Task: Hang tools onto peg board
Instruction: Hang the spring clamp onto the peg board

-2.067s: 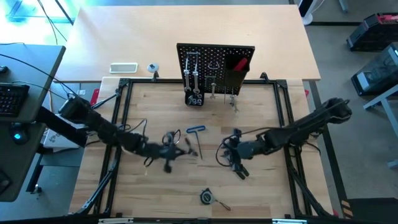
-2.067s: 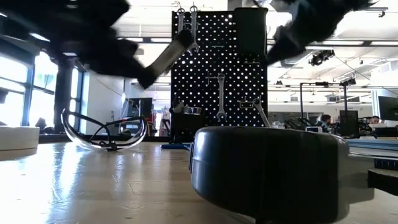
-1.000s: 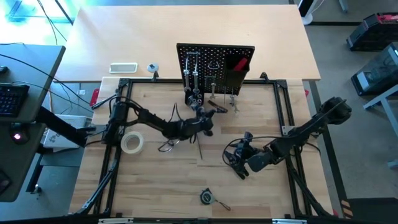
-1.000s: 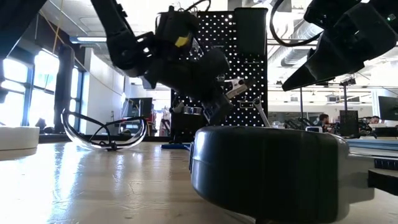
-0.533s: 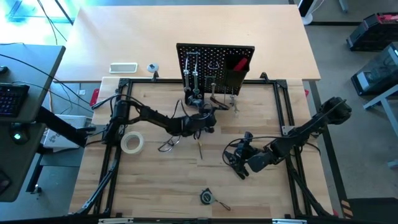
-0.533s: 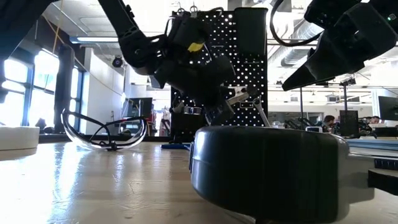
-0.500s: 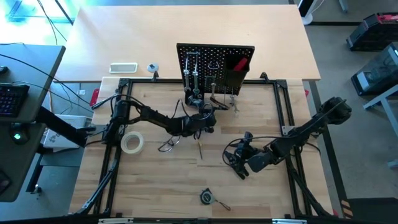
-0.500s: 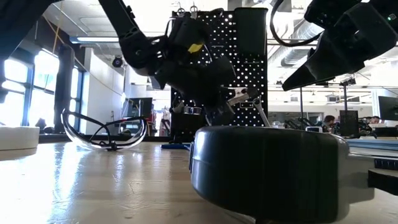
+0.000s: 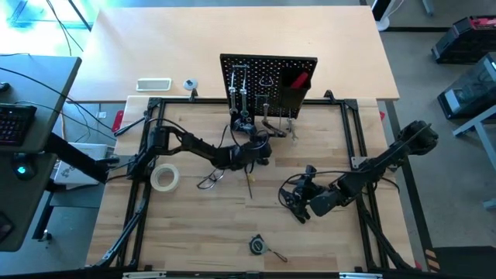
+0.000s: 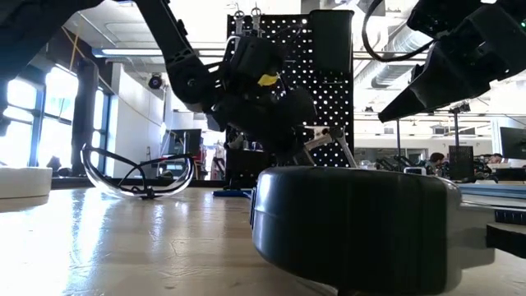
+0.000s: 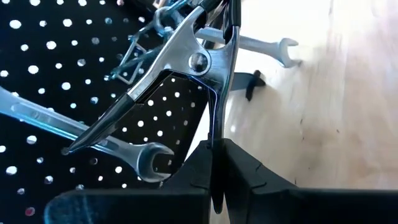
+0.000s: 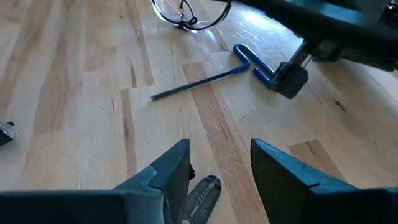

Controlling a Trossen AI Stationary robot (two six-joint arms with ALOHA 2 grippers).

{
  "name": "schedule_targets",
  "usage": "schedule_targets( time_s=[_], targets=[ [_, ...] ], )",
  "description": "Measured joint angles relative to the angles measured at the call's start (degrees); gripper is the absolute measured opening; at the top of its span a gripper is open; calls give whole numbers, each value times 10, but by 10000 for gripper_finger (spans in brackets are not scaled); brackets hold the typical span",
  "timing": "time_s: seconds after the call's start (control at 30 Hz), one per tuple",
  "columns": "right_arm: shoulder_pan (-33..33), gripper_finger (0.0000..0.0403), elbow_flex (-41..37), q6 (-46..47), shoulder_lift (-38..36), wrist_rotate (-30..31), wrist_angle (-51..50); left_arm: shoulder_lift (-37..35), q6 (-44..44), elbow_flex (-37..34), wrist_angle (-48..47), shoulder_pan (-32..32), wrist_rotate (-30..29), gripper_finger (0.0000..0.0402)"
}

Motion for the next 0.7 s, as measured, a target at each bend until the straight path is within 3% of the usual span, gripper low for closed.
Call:
schedule_targets(
  time_s=[0.7],
  targets=[
    [0, 162, 0, 12, 0, -1, -20, 0, 54, 0, 41, -14, -24, 8]
  ],
)
